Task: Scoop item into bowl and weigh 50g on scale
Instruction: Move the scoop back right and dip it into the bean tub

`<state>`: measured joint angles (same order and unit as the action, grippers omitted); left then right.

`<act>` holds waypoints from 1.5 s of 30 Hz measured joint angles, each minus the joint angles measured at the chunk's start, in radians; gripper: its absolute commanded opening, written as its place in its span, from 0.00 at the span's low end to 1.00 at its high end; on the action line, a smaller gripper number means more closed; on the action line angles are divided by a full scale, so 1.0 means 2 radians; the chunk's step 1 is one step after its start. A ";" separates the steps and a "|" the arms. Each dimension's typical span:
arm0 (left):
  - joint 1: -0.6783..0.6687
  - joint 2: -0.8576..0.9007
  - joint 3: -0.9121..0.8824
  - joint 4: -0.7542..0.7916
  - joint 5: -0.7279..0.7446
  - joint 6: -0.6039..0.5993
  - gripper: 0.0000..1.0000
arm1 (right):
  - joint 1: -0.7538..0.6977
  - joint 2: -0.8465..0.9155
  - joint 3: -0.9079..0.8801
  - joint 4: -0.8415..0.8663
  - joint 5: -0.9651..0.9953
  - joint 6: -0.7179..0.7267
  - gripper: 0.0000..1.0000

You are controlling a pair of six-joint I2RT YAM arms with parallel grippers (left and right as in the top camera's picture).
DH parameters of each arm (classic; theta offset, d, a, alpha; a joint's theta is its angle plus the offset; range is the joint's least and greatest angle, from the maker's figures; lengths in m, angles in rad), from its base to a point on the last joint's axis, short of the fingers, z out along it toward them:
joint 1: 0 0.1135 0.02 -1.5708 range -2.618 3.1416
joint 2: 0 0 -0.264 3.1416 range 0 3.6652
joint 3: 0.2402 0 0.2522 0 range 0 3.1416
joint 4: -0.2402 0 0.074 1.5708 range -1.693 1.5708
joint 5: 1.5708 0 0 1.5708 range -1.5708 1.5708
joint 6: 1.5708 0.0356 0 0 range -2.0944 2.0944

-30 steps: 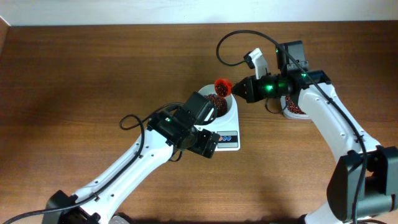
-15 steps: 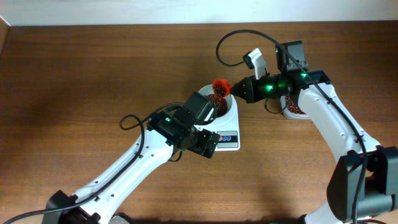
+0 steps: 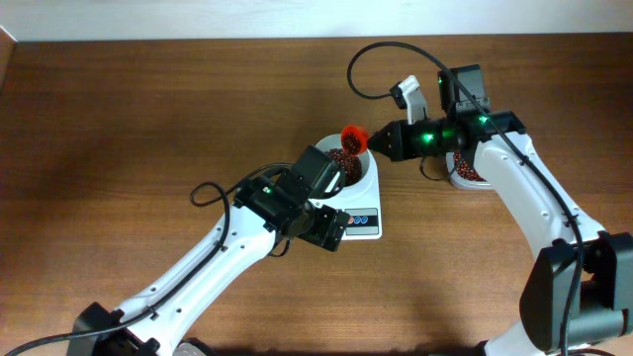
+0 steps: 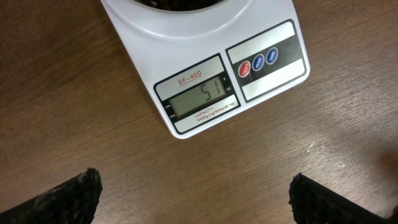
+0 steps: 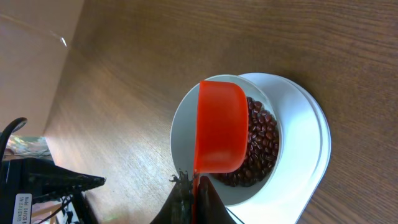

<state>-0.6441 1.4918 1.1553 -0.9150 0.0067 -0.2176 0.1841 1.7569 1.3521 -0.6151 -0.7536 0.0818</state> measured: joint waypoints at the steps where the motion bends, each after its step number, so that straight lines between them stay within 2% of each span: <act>1: 0.000 0.000 0.000 0.000 0.000 0.000 0.99 | 0.000 0.000 0.000 0.000 0.000 0.001 0.04; 15: 0.000 0.000 0.000 0.000 0.000 0.000 0.99 | 0.000 0.000 0.000 0.000 -0.006 0.014 0.04; 22: 0.000 0.000 0.000 0.000 0.000 0.000 0.99 | -0.023 0.000 0.000 0.012 -0.084 0.074 0.04; 32: 0.000 0.000 0.000 0.000 0.000 0.000 0.99 | -0.159 0.000 0.000 0.010 -0.162 0.094 0.04; 38: 0.000 0.000 0.000 0.000 0.000 0.000 0.99 | -0.267 0.000 0.000 -0.032 -0.171 0.096 0.04; 41: 0.000 0.000 0.000 0.000 0.000 0.000 0.99 | -0.309 0.000 0.002 -0.068 -0.161 0.089 0.04; 45: 0.000 0.000 0.000 0.000 0.000 0.000 0.99 | -0.345 0.000 0.004 -0.141 -0.071 0.069 0.04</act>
<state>-0.6441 1.4918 1.1553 -0.9154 0.0067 -0.2176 -0.5068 1.7569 1.3598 -0.8970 -0.8963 0.2199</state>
